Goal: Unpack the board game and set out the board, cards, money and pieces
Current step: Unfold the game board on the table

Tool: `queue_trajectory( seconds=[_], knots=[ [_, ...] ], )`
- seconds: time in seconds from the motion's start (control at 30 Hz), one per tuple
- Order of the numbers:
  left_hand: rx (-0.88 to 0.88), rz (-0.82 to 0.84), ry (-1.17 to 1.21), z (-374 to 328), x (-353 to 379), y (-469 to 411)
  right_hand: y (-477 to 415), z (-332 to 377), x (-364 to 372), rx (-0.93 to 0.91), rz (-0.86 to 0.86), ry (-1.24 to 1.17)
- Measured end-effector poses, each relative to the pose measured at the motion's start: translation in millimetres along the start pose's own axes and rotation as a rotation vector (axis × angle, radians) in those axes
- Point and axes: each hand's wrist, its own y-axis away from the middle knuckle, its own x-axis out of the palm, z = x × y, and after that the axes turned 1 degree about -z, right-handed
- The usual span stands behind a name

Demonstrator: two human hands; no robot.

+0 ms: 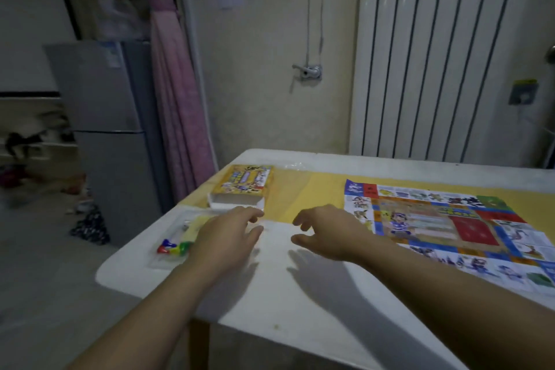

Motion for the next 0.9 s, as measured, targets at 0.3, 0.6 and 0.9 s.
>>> queue_trajectory(
  seconds=[0.3, 0.6, 0.9],
  knots=[
    [-0.116, 0.123, -0.098, 89.5, -15.8, 8.0, -58.5, 62.7, 34.8, -0.090, 0.076, -0.096],
    [-0.146, 0.255, -0.093, 108.7, -12.7, -3.5, -99.4, 77.4, 48.2, -0.158, 0.278, 0.032],
    [-0.099, 0.167, -0.174, 114.2, -17.8, -5.1, -106.5, 78.2, 46.9, -0.237, 0.157, 0.191]
  ],
)
